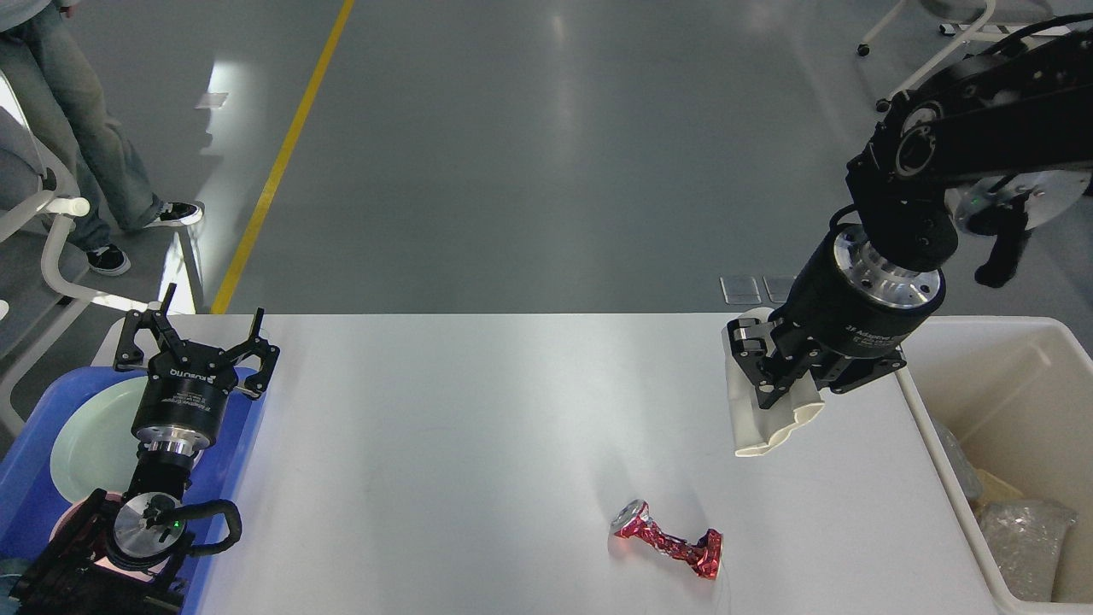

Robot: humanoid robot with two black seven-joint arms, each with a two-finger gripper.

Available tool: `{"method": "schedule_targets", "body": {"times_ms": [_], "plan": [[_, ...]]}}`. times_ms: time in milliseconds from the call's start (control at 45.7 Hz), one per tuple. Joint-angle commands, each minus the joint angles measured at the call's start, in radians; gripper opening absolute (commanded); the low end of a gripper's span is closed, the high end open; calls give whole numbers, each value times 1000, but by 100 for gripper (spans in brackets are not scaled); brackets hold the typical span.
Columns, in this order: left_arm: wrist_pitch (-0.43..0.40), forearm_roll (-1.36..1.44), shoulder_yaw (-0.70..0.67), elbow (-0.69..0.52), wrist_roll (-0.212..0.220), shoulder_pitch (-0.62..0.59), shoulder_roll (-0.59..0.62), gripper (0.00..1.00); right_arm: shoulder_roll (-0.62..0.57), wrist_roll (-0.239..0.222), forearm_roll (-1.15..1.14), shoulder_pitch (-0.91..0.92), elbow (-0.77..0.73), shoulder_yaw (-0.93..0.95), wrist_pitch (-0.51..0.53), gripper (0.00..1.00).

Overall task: Tidy desktop
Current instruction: 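Lift the paper cup with the right gripper over the bin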

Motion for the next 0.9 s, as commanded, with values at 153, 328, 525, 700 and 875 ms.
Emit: {"method": "schedule_targets", "body": {"times_ms": [153,328,525,700,875], "plan": [[0,0,0,0,0,0,0,97,-15,0,0,4,-6,-7,-14,0],[0,0,0,0,0,0,0,97,-47,0,1,-3,-35,-70,-24,0],[0,0,0,0,0,0,0,97,-159,0,-6,-102,-163,-174,-83,0],[0,0,0,0,0,0,0,97,-334,0,-69,-250,-331,-193,-104,0],[0,0,0,0,0,0,0,97,-453,7,-115,-486,-587,-150,-121,0]]}}
